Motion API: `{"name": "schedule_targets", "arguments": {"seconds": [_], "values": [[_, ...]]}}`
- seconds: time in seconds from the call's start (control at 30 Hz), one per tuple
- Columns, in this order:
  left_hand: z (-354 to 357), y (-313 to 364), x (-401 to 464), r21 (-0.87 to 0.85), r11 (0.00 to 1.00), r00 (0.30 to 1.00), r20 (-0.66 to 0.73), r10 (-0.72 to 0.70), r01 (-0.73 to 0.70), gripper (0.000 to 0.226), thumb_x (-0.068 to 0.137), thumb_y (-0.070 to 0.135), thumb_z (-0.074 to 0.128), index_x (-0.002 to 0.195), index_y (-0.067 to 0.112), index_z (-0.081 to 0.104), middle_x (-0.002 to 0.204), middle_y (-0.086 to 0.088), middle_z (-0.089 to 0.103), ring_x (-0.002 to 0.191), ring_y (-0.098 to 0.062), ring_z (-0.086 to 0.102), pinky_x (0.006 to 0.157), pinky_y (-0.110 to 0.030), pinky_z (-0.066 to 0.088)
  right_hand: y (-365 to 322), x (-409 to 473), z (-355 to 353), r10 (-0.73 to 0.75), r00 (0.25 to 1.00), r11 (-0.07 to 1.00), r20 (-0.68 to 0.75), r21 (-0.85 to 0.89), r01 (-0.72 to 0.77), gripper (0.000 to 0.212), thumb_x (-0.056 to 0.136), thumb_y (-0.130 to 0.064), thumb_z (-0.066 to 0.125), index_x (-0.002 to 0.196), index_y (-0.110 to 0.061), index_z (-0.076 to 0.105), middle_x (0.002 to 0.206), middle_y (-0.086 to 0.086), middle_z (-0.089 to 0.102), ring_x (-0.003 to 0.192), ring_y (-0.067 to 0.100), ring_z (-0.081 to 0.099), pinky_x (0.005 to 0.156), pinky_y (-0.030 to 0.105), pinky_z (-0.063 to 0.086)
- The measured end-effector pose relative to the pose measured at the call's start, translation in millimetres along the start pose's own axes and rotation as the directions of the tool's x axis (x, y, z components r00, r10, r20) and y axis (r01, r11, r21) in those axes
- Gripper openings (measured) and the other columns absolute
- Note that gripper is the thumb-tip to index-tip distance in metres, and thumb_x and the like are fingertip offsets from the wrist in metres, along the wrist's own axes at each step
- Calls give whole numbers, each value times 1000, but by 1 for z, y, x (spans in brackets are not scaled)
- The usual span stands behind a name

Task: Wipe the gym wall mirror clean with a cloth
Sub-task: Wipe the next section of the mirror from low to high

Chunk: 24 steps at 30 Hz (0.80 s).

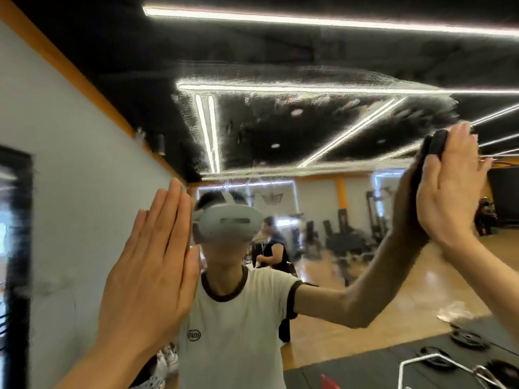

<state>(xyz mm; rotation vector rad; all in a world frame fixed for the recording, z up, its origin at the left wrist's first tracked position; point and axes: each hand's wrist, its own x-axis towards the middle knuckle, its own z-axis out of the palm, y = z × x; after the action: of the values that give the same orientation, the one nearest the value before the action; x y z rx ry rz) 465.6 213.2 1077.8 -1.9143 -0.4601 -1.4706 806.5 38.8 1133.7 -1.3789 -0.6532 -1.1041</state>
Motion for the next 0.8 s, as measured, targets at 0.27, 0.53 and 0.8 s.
{"name": "schedule_targets", "arguments": {"seconds": [0.27, 0.53, 0.8], "values": [[11, -6, -5, -45, 999, 1000, 0, -9, 9, 64, 108, 42, 9, 162, 9, 9, 170, -8, 6, 157, -24, 6, 127, -40, 4, -133, -89, 42, -700, 698, 714, 153, 146, 684, 56, 104, -26, 33, 157, -7, 27, 165, 12, 23, 154, 25, 16, 126, 48, 7], [19, -11, -7, -55, 998, 1000, 0, -23, 23, 62, 106, 36, 16, 163, 12, 7, 170, -10, 4, 157, -22, 2, 127, -47, 5, 14, -24, -7, -263, 960, 964, 92, 66, 257, 58, 99, -13, 35, 156, -9, 27, 161, 11, 30, 148, 27, 27, 123, 50, 17], [-1, 2, -2, 7, 1000, 999, 35, -12, 12, 63, 108, 37, 11, 160, 2, 12, 169, -13, 8, 156, -17, -1, 125, -27, -6, -95, -103, 18, -312, 945, 945, 92, 135, 299, 58, 92, 0, 49, 148, -9, 36, 153, 10, 38, 135, 20, 36, 115, 8, 5]]}}
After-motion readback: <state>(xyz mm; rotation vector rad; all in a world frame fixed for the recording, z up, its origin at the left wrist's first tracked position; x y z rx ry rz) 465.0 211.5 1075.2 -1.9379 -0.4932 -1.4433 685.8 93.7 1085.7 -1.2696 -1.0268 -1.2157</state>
